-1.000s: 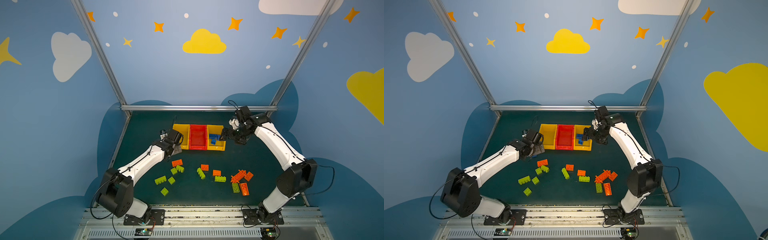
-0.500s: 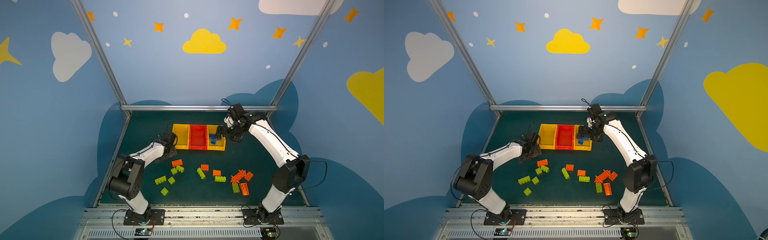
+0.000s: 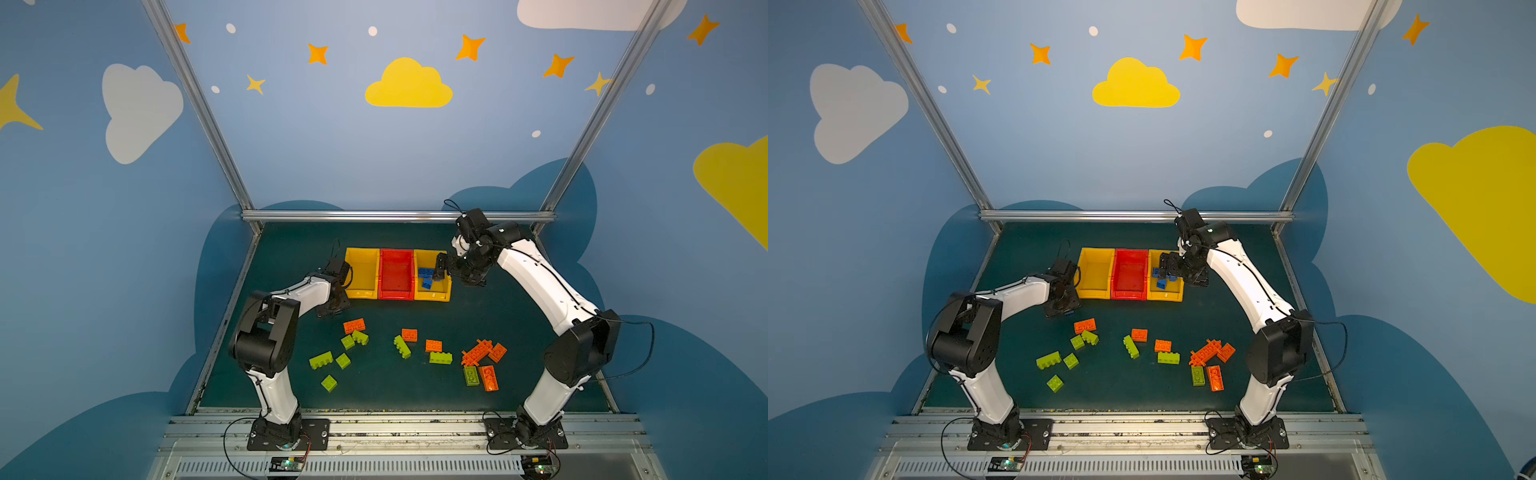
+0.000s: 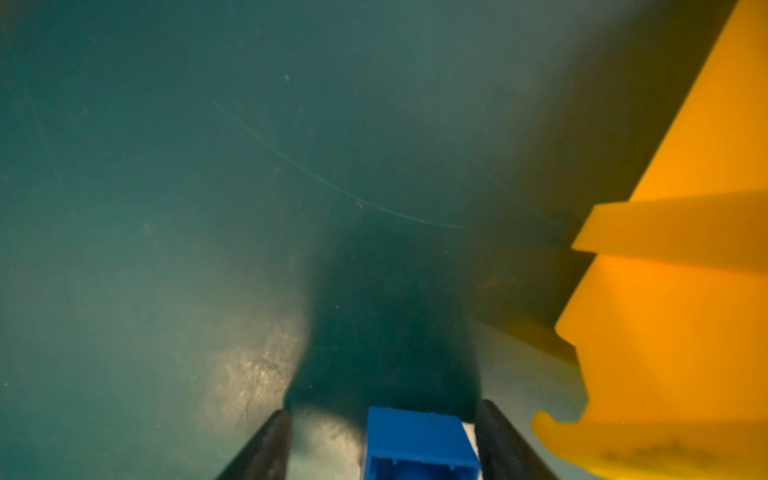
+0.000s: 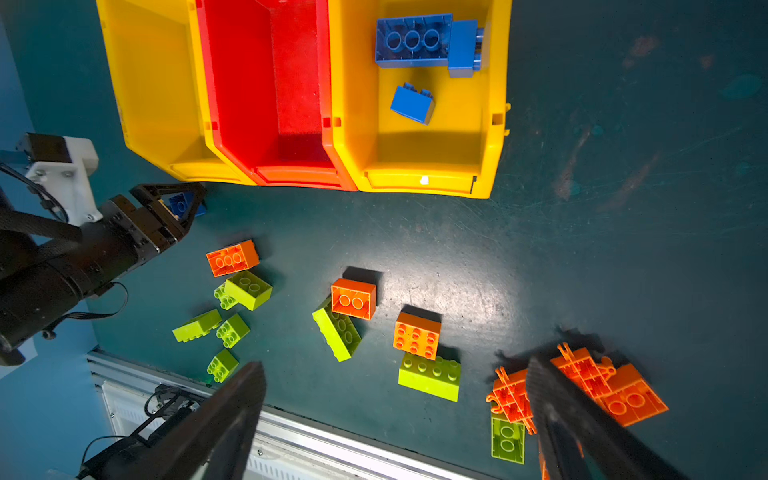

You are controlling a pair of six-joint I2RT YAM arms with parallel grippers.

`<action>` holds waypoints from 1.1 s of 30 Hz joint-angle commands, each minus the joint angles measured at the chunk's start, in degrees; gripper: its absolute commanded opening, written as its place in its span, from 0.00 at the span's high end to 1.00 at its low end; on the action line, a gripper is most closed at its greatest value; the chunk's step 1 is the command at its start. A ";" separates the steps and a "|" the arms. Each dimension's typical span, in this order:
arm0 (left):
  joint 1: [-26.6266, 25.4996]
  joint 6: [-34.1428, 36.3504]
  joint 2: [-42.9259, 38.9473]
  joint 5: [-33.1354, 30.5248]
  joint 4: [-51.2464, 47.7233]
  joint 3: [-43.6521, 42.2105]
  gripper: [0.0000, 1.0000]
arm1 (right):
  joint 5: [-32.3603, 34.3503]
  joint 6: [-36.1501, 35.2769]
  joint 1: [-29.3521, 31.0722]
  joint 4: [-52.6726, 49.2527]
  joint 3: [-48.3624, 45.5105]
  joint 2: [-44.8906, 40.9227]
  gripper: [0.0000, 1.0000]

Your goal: Sort the legos into containers by color

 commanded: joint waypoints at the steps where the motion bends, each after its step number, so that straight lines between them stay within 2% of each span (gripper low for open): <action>1: 0.18 0.71 1.88 1.60 -0.84 0.41 0.52 | 1.15 0.10 0.17 -1.94 2.50 0.32 0.05; 4: 0.22 0.62 1.98 1.70 -1.78 0.71 0.68 | 1.18 0.04 0.18 -2.31 3.35 0.90 0.05; 8: 0.08 0.93 0.69 2.14 -4.13 1.37 0.80 | 1.09 -0.15 0.20 -2.49 3.67 0.98 0.05; 16: -1.55 2.70 -4.36 1.97 -11.17 6.35 0.80 | 1.09 -0.59 0.22 -1.52 1.25 -0.97 0.05; 22: -7.13 4.63 -5.38 1.05 -15.65 15.36 0.79 | 1.25 -0.85 -0.18 0.02 -2.95 -4.49 0.05; 26: -12.59 5.02 -2.47 0.74 -16.93 23.31 0.79 | 1.57 -1.20 -1.40 0.85 -6.98 -8.29 0.05; 33: -20.67 5.52 8.53 4.10 -17.42 39.16 0.78 | 0.95 -1.09 -7.01 2.00 -14.96 -17.11 0.04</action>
